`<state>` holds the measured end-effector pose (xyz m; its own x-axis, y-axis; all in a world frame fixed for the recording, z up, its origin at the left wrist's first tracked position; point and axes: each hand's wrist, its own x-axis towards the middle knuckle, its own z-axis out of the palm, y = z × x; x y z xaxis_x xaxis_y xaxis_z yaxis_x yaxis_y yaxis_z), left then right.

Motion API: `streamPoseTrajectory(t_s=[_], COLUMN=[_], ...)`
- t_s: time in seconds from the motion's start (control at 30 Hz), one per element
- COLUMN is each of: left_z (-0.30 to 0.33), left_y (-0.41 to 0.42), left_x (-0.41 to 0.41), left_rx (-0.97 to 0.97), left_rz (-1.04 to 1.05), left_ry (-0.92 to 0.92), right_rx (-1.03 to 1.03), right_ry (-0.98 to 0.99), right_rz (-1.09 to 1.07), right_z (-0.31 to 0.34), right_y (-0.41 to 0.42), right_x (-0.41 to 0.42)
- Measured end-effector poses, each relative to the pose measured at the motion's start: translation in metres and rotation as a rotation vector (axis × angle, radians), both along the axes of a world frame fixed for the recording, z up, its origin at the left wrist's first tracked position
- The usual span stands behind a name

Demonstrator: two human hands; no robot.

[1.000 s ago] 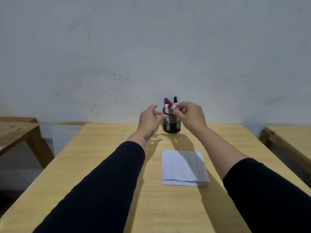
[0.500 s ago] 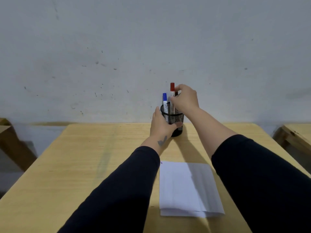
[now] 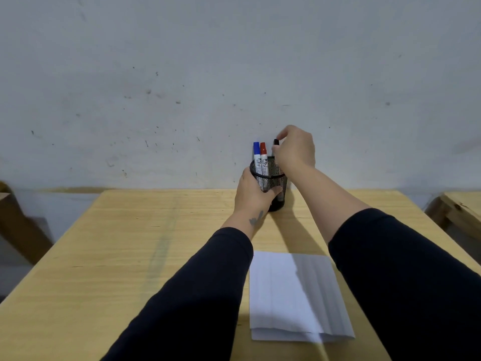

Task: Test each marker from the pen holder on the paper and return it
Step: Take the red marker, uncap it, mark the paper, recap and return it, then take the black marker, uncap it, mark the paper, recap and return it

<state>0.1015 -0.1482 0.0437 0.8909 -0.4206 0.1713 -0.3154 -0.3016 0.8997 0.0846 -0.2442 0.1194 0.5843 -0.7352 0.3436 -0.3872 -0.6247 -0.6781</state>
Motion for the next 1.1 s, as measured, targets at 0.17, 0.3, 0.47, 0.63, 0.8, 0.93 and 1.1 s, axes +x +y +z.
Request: streamPoseTrajectory(t_s=[0.17, 0.3, 0.47, 0.63, 0.8, 0.93, 1.1], left_z=[-0.003, -0.004, 0.002, 0.032, 0.087, 0.108, 0.102], left_y=[0.000, 0.000, -0.002, 0.009, 0.036, 0.063, 0.092], left_x=[-0.001, -0.001, -0.002, -0.008, -0.028, -0.040, -0.061], left_rx=[-0.017, -0.018, 0.008, 0.064, -0.258, -0.299, -0.274], left_rz=[-0.007, -0.011, 0.008, 0.004, 0.030, -0.014, -0.078], left_ry=[-0.033, -0.036, 0.010, 0.003, -0.265, -0.295, -0.177], right_rx=[0.077, 0.126, 0.123, 0.098, 0.003, -0.041, -0.023], right_ry=[0.134, 0.034, -0.196, -0.409, -0.312, -0.152, -0.067], right_rz=[-0.040, -0.033, 0.040, 0.154, 0.235, 0.301, 0.345], right_z=[-0.019, -0.023, 0.007, 0.055, 0.057, 0.038, 0.019], right_y=[-0.010, -0.008, -0.006, 0.002, 0.023, 0.047, 0.070], right_x=[-0.003, -0.007, -0.013, -0.036, -0.064, -0.089, -0.116])
